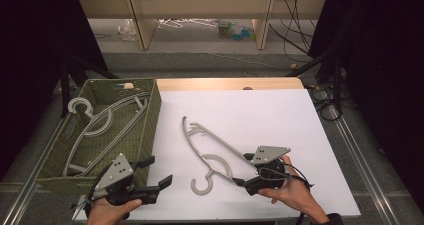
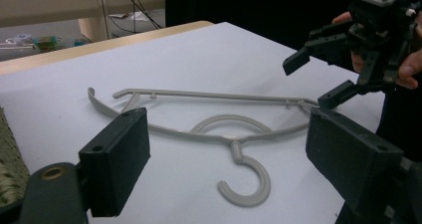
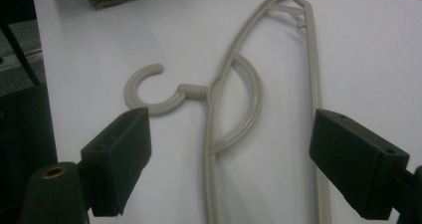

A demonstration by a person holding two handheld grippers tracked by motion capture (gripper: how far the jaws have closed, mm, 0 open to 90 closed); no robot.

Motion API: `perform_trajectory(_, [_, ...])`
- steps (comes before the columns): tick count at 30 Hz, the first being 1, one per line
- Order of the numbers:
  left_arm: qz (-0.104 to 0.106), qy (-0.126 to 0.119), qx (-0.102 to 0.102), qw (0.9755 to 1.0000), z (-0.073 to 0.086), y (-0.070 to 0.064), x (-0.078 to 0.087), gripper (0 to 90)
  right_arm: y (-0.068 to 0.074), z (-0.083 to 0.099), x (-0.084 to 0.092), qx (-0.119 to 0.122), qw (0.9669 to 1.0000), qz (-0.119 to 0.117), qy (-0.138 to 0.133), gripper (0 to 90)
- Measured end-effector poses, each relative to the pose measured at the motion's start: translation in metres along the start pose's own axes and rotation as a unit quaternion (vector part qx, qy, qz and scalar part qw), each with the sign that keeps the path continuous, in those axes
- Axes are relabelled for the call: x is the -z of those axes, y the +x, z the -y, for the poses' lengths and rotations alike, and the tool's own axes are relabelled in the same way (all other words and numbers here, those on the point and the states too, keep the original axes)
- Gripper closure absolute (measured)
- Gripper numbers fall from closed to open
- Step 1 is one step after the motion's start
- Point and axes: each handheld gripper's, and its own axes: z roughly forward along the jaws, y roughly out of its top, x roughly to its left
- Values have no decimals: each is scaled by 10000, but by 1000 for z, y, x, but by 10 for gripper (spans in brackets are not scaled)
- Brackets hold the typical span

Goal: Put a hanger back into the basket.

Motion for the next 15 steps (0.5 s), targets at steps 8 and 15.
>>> perform_trajectory(8, [79,226,-97,9997,15,-6,-10,166,2,3,-8,25,9989,-5,471,172])
perform_trajectory(15, [52,274,-102,9996,20,-7,-14,165,6,7,-20,23,9959,-194,884,212])
